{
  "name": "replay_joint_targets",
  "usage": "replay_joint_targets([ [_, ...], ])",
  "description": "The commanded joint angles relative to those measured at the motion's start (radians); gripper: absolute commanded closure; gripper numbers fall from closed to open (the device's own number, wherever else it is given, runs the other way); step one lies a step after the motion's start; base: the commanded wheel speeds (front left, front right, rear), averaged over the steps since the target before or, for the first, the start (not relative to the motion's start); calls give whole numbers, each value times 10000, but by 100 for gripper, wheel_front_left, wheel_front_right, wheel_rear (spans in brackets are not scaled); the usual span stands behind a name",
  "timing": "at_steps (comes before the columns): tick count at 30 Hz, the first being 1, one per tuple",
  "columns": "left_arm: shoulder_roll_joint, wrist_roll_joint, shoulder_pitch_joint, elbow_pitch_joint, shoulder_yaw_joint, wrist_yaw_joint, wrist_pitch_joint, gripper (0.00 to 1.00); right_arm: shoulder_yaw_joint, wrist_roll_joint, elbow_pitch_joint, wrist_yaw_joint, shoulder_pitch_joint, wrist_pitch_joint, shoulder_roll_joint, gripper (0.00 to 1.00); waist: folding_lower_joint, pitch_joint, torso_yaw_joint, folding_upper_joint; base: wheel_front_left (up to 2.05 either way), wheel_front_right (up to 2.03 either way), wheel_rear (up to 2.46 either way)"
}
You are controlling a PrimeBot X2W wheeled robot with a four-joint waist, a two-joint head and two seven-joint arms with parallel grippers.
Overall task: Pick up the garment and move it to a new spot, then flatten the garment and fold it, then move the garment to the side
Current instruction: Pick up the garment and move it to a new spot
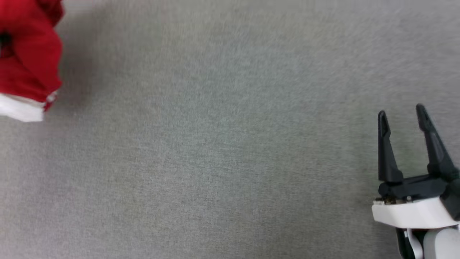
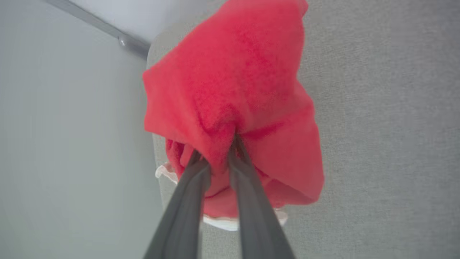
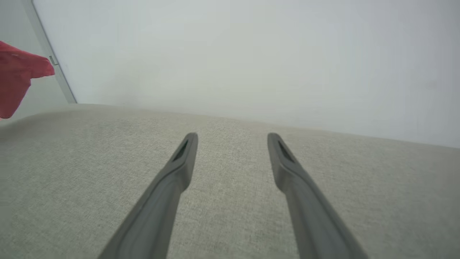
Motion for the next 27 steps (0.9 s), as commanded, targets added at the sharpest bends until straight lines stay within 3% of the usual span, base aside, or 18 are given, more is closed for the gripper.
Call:
replay_joint_targets([
  [1,42,79,-238,-300,-218,7,106,100,26,90,107,-7,174,-23,13,0,0,-605,-301,0,0,0,0],
  [8,-390,184,-1308,-1890,-1626,7,630,100,98,533,549,-7,606,-24,15,0,0,-1617,-966,0,0,0,0],
  [18,-2065,-123,-2692,-2702,-3712,7,921,100,222,896,839,-7,895,-24,13,0,0,-2279,-2445,0,0,0,0],
  [27,-3340,-645,-2734,-2840,-5879,7,529,100,168,1157,955,-7,988,-23,16,0,0,-1995,-3557,0,0,0,0],
])
